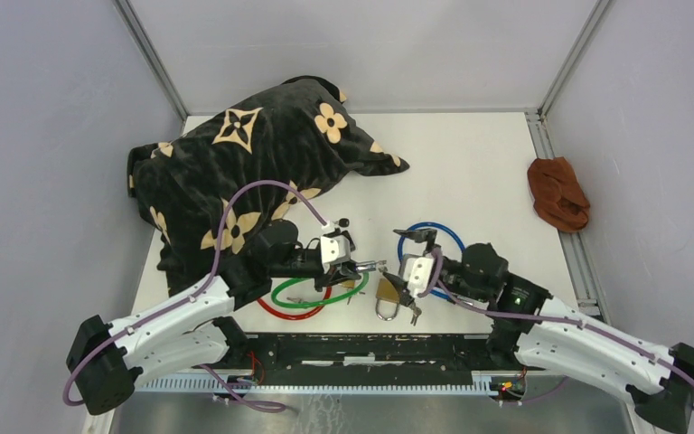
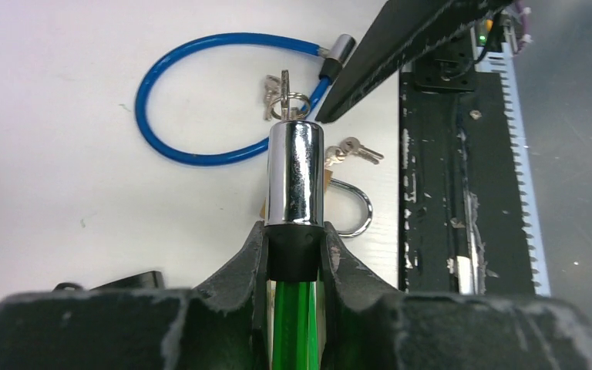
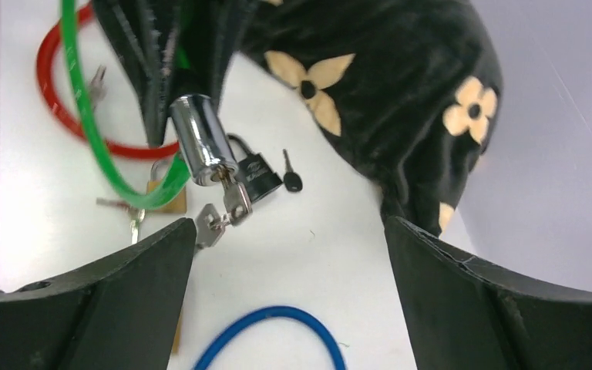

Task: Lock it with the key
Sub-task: Lock the lock.

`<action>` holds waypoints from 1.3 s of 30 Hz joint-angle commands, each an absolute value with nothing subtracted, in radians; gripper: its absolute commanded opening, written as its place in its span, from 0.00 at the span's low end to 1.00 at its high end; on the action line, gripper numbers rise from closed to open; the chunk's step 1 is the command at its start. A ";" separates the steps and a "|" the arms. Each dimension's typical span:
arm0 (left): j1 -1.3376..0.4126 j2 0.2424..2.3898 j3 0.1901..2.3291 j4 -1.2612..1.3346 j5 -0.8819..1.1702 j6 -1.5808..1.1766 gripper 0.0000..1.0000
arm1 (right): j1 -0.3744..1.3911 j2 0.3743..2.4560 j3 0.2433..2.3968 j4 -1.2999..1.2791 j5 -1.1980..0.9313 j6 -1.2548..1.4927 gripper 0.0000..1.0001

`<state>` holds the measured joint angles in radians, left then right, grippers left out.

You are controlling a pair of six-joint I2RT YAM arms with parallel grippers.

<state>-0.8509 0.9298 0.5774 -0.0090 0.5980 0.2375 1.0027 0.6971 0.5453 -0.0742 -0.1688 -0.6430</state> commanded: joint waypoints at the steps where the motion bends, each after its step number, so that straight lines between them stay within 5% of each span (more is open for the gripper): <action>1: -0.855 0.905 0.553 0.066 0.482 0.237 0.02 | 0.948 0.566 0.339 0.262 -0.057 -0.317 0.96; 9: -0.839 0.881 0.532 0.099 0.351 0.085 0.02 | 0.969 0.672 0.066 0.765 -0.052 0.059 0.69; 16: -0.827 0.861 0.510 0.110 0.366 0.053 0.02 | 1.018 1.022 0.087 1.158 -0.028 0.085 0.68; 31: -0.814 0.862 0.509 0.143 0.390 0.014 0.02 | 1.030 1.358 0.245 1.333 -0.122 0.088 0.56; 39: -0.795 0.850 0.534 0.163 0.404 -0.045 0.02 | 1.030 1.409 0.233 1.357 -0.123 0.085 0.11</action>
<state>-0.8124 0.8608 0.5167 0.0853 0.3786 0.0402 1.0252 1.4010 0.2272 1.2854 -0.1047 0.0799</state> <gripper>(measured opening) 0.244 0.193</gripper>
